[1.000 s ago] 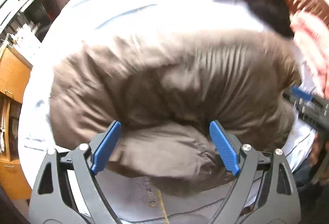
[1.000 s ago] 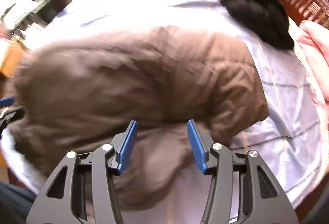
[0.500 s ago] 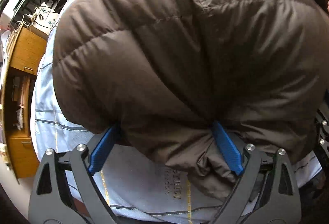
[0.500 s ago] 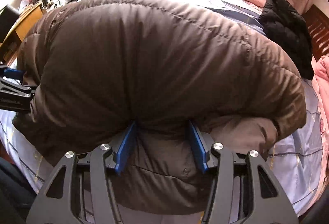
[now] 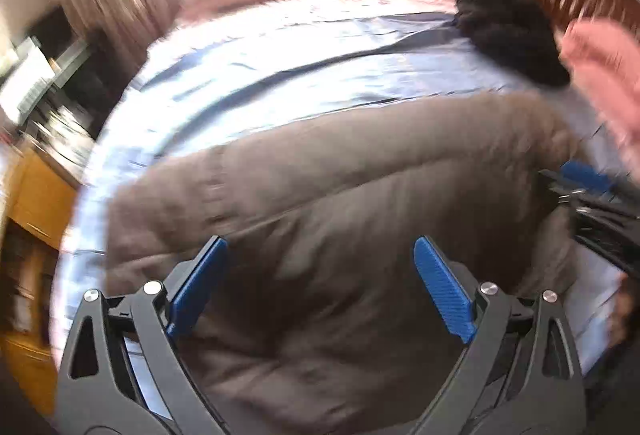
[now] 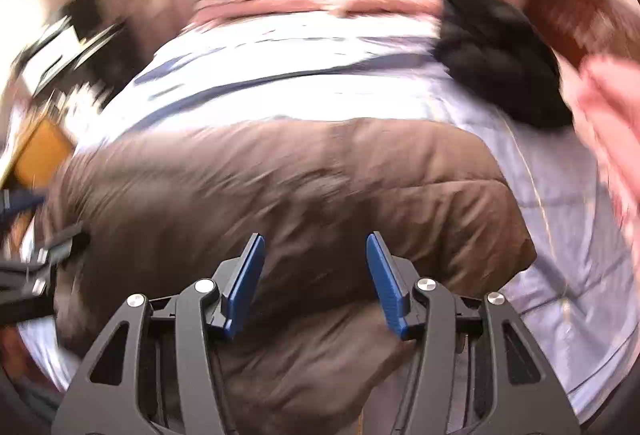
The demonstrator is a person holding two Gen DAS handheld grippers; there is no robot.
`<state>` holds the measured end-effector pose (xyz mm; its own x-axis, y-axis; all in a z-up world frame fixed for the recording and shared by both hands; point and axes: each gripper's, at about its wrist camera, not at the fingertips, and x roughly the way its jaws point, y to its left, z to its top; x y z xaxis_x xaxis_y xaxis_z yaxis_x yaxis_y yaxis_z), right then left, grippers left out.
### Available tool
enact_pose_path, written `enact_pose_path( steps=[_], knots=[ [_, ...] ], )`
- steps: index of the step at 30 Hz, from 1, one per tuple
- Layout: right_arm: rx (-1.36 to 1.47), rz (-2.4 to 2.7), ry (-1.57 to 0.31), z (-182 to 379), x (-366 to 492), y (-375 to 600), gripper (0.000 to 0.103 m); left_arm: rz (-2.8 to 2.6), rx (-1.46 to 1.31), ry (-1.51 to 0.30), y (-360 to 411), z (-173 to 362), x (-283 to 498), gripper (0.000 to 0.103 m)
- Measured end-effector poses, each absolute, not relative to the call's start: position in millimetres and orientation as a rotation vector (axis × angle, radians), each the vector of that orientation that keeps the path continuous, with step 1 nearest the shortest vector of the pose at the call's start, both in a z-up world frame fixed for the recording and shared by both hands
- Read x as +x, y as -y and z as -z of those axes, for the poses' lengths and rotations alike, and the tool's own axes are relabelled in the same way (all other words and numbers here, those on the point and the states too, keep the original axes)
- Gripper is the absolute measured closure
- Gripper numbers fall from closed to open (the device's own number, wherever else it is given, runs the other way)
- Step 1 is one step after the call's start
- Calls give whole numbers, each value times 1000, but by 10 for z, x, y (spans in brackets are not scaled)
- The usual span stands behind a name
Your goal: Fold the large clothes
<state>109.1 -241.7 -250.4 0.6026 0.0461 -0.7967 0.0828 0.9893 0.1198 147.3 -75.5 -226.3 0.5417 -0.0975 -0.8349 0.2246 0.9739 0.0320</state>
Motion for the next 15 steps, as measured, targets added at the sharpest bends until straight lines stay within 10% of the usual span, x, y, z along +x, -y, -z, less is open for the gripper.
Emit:
enact_pose_path(
  steps=[15],
  knots=[
    [179,133,-1089,3485,1459,2752,45,208,136,-1208,968,3187,2084,2]
  ],
)
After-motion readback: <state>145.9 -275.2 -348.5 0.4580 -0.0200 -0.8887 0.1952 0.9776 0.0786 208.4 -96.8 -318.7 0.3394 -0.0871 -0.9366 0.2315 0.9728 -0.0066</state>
